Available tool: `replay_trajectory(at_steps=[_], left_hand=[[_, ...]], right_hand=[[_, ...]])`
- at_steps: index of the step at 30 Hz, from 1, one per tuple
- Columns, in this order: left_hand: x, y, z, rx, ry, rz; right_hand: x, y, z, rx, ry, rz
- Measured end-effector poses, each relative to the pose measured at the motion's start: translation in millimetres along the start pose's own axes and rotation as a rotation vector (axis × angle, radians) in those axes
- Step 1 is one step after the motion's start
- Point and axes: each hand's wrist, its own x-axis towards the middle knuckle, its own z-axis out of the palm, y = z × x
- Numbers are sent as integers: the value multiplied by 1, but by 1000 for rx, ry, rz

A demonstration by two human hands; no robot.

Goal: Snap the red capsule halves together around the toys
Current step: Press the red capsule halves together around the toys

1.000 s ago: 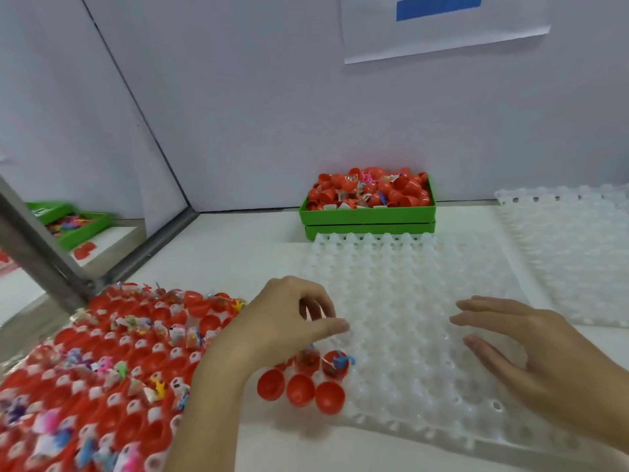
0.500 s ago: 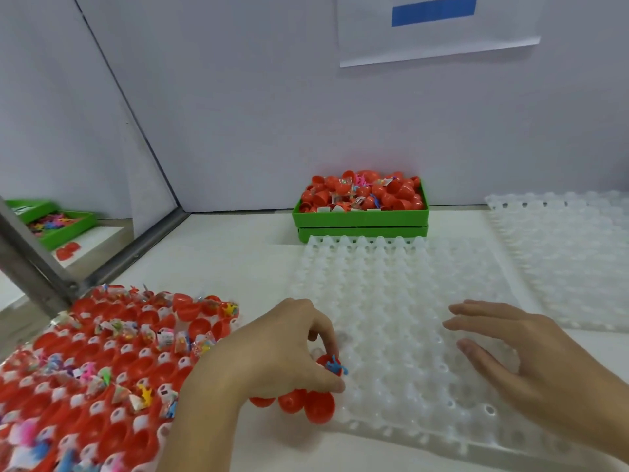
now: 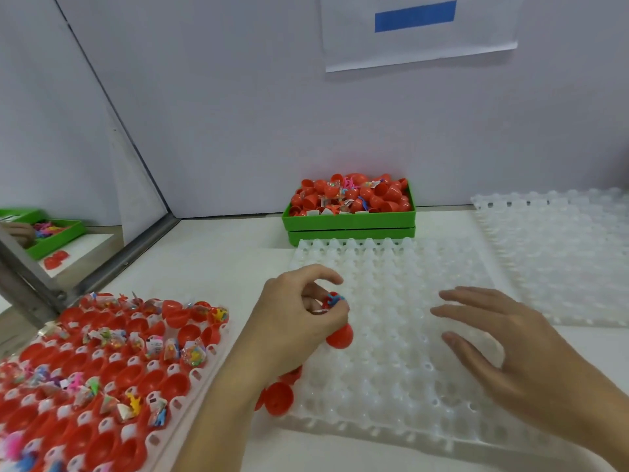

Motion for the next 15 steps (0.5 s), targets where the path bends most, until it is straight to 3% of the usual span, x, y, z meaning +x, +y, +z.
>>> replay_trajectory(at_steps=[2, 7, 10, 15], left_hand=[[-4, 9, 17, -109, 39, -4], [-15, 23, 50, -203, -66, 2], [-15, 25, 55, -241, -128, -23], [-15, 25, 55, -416, -221, -48]], right_hand=[[-1, -12, -1, 20, 112, -95], [-4, -40, 14, 275, 102, -165], [-2, -35, 15, 441, 205, -88], [4, -22, 5, 753, 186, 89]])
